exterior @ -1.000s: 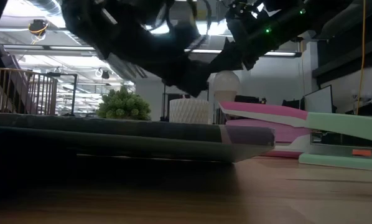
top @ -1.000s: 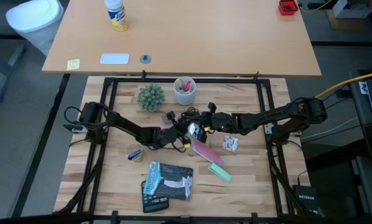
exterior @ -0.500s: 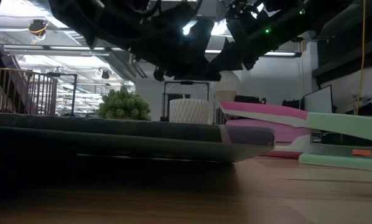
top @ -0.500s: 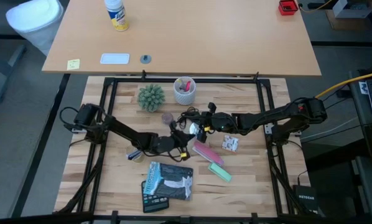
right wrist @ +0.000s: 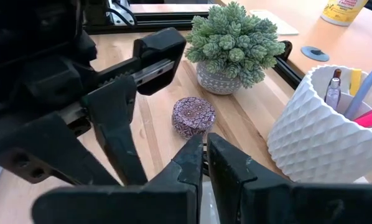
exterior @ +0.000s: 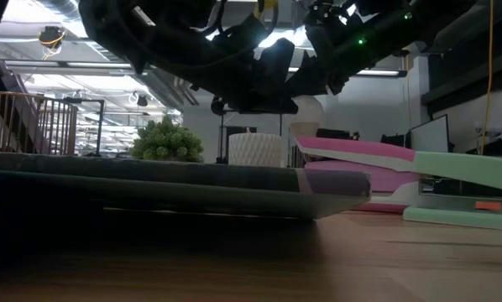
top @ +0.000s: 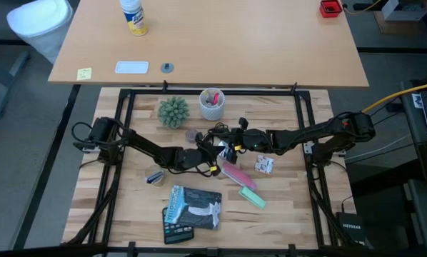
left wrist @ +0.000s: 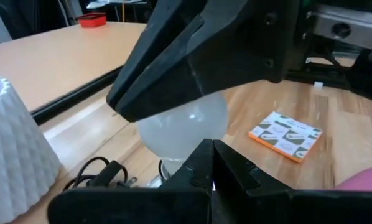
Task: Screw lightbulb
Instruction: Insert the lightbulb into the lamp
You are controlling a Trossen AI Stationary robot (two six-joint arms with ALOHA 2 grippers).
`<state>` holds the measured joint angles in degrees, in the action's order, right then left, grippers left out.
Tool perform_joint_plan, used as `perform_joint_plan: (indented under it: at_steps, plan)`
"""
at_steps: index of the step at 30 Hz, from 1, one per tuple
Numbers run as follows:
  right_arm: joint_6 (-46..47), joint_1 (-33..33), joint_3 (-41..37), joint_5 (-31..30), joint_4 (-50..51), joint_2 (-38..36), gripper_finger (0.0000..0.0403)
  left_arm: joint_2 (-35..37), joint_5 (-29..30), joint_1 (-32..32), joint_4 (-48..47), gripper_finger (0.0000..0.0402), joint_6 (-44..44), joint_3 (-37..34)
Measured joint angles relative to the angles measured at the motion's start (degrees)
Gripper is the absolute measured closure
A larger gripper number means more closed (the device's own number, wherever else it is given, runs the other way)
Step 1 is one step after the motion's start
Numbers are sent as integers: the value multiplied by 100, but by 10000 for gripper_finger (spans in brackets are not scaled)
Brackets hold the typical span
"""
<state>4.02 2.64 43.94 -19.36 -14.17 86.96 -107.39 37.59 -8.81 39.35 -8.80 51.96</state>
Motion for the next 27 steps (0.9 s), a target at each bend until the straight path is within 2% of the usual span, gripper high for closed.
perform_joint_plan:
  at_steps: [18,27]
  plan:
    - [-4,-7,0,91,28,-2,375,4,61,167,-203,401,319,4]
    - [-1,6,2,162,17,-2,375,0,958,115,-401,401,294,2]
